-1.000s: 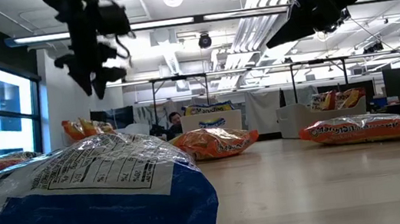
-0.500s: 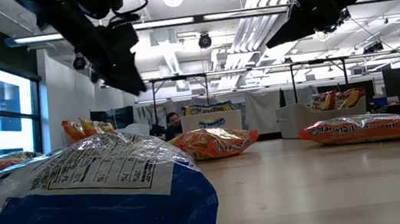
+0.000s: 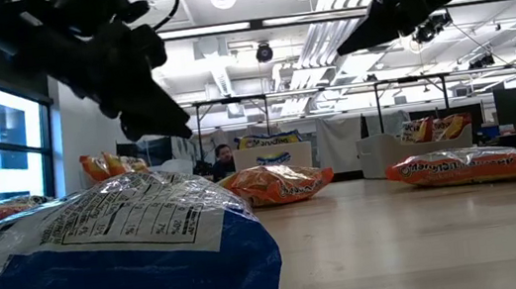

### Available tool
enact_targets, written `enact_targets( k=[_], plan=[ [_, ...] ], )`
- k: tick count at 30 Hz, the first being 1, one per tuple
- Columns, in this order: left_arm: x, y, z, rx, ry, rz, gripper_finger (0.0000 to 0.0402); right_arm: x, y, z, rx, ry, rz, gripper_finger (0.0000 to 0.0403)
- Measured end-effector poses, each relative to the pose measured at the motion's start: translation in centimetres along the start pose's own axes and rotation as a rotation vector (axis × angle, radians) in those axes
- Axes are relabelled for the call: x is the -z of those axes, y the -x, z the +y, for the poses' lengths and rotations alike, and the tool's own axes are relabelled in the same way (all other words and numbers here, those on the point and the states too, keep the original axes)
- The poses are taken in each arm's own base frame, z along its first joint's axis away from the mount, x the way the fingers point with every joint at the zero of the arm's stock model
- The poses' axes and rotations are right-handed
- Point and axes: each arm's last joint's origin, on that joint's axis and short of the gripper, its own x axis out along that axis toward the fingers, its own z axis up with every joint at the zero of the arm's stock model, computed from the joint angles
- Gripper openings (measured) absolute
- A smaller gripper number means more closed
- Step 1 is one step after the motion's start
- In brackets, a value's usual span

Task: Sort Maruchan noodles
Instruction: Put the right blue noodle pack into the white bin

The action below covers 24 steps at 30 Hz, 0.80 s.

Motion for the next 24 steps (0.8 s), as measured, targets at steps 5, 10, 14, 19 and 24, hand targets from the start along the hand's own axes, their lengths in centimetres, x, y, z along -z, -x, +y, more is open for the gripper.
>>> enact_targets(
  k=[5,10,14,19,24],
  plan=[
    [1.1,0.0,-0.8,0.065,-0.001,0.042,0.0156,0.2,-0.7,0.2,-0.002,0.011,0.008,0.0010],
    [1.7,-0.1,-1.8,0.119,0.020,0.078,0.0156,0.4,-1.5,0.5,-0.005,0.033,0.021,0.0028],
    [2.1,0.0,-2.8,0.148,0.008,0.090,0.0156,0.4,-1.8,0.6,-0.003,0.032,0.014,0.0051],
    [2.4,0.1,-3.6,0.148,-0.007,0.090,0.0158,0.3,-1.8,0.5,0.001,0.019,-0.002,0.0087],
    [2.8,0.2,-4.4,0.189,0.054,0.118,0.0183,0.2,-1.8,0.5,0.003,0.004,-0.011,0.0128]
  ],
)
